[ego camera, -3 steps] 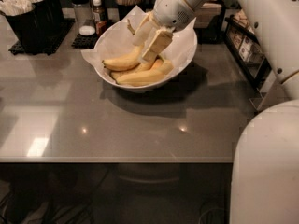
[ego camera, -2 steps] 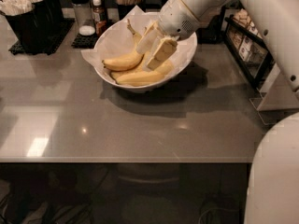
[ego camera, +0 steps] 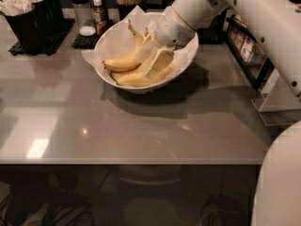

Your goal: Pick banana from white bowl

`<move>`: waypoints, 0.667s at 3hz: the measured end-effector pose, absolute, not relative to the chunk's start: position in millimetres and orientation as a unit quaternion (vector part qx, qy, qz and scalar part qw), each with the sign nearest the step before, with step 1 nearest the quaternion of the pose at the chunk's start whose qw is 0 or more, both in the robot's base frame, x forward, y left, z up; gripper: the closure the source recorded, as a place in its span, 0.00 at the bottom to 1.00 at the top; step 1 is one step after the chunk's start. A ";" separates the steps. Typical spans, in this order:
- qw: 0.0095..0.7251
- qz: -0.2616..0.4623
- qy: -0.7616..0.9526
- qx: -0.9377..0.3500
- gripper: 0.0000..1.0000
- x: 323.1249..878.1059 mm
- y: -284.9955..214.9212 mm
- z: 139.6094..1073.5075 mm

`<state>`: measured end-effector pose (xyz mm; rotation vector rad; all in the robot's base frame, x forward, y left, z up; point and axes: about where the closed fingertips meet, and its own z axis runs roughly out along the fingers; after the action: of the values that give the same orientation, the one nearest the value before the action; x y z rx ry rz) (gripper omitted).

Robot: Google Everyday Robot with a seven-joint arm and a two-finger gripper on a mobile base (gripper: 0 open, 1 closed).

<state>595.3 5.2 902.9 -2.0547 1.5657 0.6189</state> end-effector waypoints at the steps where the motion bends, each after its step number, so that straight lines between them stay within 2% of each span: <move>1: 0.240 0.196 0.573 -0.759 0.44 600.2 5.8 897.2; 2: 0.231 0.170 0.575 -0.766 0.45 603.2 4.6 890.2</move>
Offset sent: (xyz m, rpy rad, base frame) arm 0.0101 -0.0077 -0.0180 -0.1471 -0.1164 -0.0175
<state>603.2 4.6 890.2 -2.1060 1.5811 0.4679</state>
